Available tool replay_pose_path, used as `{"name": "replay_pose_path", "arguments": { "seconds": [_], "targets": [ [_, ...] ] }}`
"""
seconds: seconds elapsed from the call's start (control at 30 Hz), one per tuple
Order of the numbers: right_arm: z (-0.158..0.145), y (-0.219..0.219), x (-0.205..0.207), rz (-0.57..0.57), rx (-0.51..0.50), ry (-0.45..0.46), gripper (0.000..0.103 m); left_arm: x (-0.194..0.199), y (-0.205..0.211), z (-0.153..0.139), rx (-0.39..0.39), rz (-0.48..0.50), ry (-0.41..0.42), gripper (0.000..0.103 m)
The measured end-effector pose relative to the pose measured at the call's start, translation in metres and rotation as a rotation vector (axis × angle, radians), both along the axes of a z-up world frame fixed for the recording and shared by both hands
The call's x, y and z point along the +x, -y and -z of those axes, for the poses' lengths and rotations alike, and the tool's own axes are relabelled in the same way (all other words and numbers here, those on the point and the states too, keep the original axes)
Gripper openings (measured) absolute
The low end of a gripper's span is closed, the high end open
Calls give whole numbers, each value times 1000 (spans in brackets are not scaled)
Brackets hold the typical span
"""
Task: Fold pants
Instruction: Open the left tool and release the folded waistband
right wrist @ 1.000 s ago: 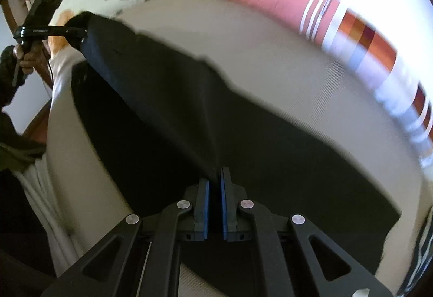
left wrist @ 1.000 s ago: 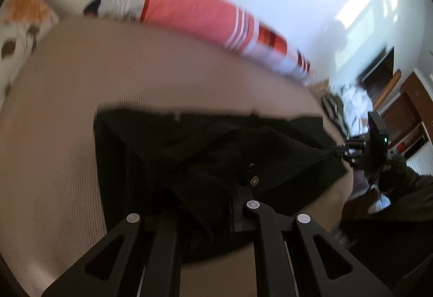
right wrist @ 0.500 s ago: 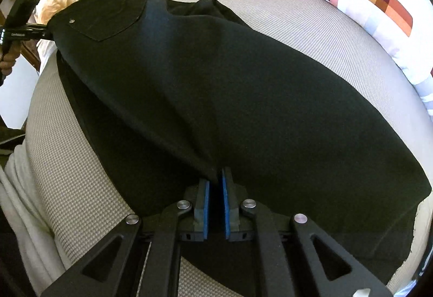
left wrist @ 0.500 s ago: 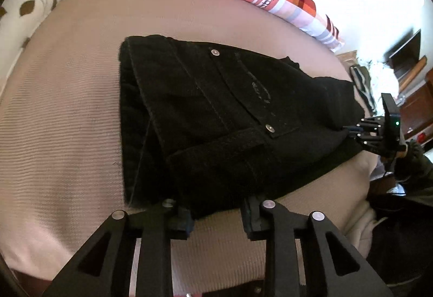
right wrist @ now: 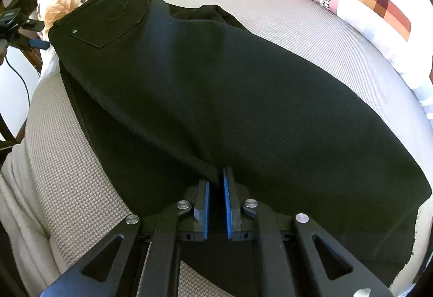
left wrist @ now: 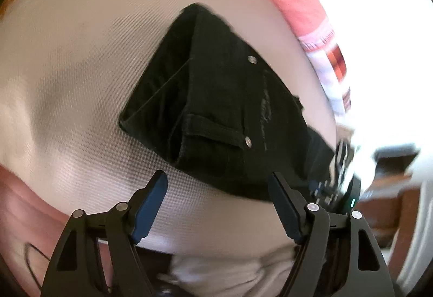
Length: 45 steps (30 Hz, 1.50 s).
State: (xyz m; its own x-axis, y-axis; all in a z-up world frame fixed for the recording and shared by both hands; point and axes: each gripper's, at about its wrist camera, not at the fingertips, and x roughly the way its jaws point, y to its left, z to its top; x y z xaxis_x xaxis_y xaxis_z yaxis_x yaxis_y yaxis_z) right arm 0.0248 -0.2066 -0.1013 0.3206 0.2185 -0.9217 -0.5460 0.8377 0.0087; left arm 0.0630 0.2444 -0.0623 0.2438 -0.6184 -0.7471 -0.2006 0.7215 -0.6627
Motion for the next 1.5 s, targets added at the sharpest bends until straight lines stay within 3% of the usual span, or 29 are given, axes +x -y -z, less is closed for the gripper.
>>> {"name": "replay_pose_path", "arguments": {
  "seconds": [0.13, 0.33, 0.47, 0.53, 0.77, 1.0, 1.2, 1.27, 1.33, 1.43, 1.5],
  "targets": [
    [-4, 0, -4, 26, 4, 9, 9, 9, 4, 3, 5, -89, -2, 25],
    [-39, 4, -4, 103, 61, 51, 9, 36, 13, -41, 122, -5, 154, 18],
    [-70, -4, -12, 104, 78, 102, 8, 54, 8, -73, 173, 70, 280, 18],
    [-72, -10, -16, 91, 71, 101, 8, 60, 9, -75, 206, 132, 326, 18],
    [-27, -24, -24, 82, 55, -43, 8, 49, 0, -10, 285, 207, 171, 18],
    [-37, -22, -28, 66, 87, -73, 8, 36, 8, -7, 364, 243, 197, 19],
    [-23, -22, -24, 109, 104, -107, 8, 30, 27, -2, 494, 266, 236, 27],
    [-24, -21, -23, 112, 110, -109, 8, 26, 30, -6, 533, 259, 254, 35],
    [-23, -23, -25, 117, 108, -104, 9, 22, 32, -13, 604, 243, 275, 55],
    [-23, -22, -26, 126, 116, -103, 10, 13, 32, -28, 721, 211, 327, 58],
    [-23, -20, -26, 136, 131, -102, 10, 5, 29, -40, 753, 184, 367, 58]
  ]
}}
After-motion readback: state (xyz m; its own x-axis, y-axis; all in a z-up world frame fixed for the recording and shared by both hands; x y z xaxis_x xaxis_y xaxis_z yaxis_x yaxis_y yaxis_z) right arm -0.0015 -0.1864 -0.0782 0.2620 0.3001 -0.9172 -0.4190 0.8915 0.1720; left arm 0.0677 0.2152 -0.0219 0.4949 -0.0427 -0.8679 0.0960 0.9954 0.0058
